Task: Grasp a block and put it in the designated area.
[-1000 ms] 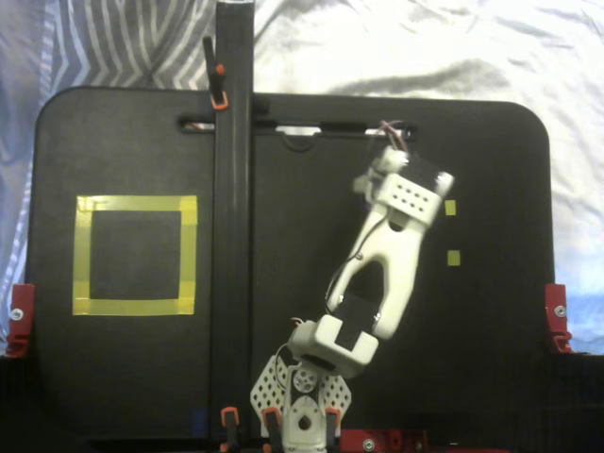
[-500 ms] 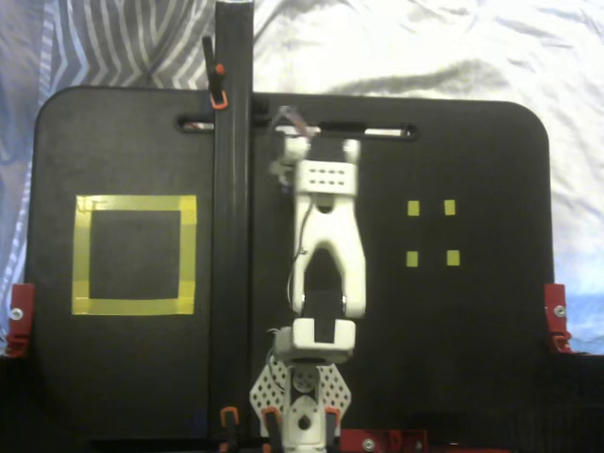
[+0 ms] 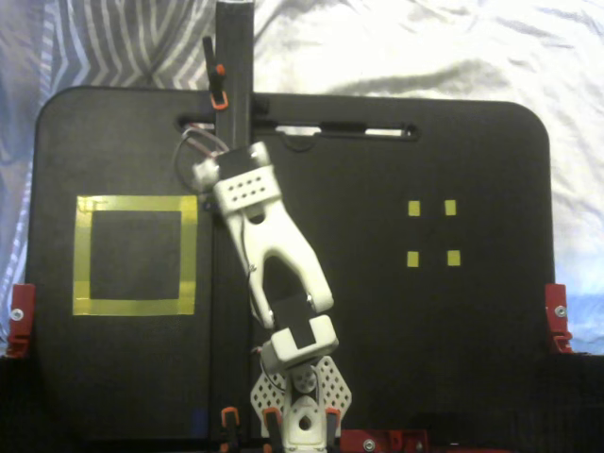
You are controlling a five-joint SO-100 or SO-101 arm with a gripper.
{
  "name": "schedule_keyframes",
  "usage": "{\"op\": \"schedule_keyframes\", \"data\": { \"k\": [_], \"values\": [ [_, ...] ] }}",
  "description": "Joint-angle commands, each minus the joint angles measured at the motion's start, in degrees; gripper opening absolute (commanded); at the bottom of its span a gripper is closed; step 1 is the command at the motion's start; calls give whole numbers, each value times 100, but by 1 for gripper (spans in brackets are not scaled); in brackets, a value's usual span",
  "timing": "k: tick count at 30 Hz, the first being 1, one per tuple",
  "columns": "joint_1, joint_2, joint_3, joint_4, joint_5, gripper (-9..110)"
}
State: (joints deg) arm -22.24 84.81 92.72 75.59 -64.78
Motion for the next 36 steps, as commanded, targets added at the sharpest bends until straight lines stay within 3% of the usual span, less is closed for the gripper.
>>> {"op": "schedule_keyframes", "data": {
  "k": [1, 17, 36],
  "values": [
    [-413, 149, -18, 35, 299, 22],
    [-2224, -237, -18, 18, 1802, 22],
    [-2646, -905, -18, -387, 2083, 22]
  ]
}}
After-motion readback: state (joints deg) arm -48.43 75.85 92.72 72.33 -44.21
